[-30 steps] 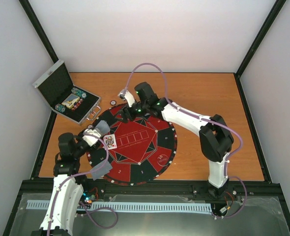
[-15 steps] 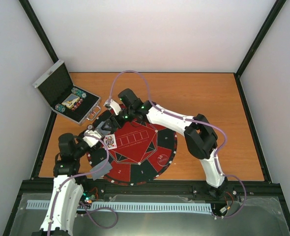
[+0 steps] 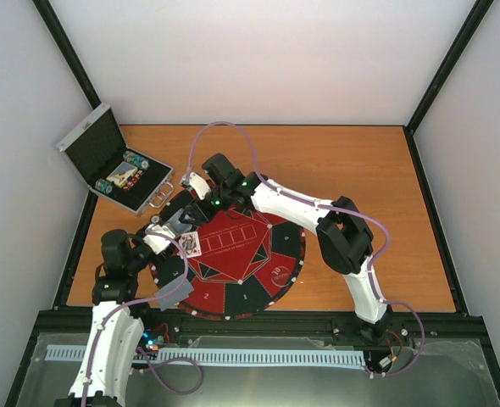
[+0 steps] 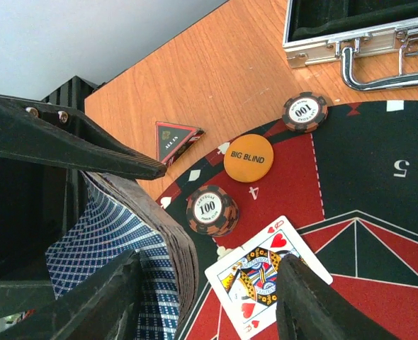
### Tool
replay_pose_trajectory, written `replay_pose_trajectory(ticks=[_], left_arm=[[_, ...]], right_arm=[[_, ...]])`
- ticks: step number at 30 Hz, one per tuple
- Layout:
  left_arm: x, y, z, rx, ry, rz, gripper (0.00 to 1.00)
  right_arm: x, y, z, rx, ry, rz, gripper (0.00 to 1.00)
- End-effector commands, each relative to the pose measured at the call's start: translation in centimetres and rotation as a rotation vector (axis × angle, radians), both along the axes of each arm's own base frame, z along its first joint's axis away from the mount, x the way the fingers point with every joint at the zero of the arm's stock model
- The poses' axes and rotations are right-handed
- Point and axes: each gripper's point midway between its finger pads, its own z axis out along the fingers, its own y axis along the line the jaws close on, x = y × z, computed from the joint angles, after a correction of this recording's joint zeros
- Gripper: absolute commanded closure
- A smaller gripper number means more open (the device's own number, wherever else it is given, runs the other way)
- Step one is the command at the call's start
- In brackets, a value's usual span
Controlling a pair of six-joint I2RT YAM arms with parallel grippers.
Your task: Distribute texas hold em gaming equipment
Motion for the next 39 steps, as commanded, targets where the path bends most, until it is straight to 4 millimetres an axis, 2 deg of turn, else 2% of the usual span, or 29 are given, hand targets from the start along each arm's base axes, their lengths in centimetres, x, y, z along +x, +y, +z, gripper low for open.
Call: replay_pose_trajectory(ticks=[1, 23, 29, 39], left_arm=[[0.3, -0.2, 1.9, -0.003, -0.068, -0.016, 0.44], [0.4, -0.2, 1.9, -0.008, -0.068, -0.015, 0.44], [0.4, -0.2, 1.9, -0.009, -0.068, -0.013, 0.44], [0.4, -0.2, 2.0, -0.011, -0.069, -0.011, 0.44]], right_arm=[[0.4, -0.7, 1.3, -0.023, -0.050, -0.018, 0.50], [-0.1, -1.4, 4.1, -0.003, -0.090, -0.007, 0.97], [0.0, -1.8, 5.2, -0.002, -0.126, -0.009, 0.97], [-0.2, -2.6, 8.9, 0.054, -0.192, -0.004, 0.97]])
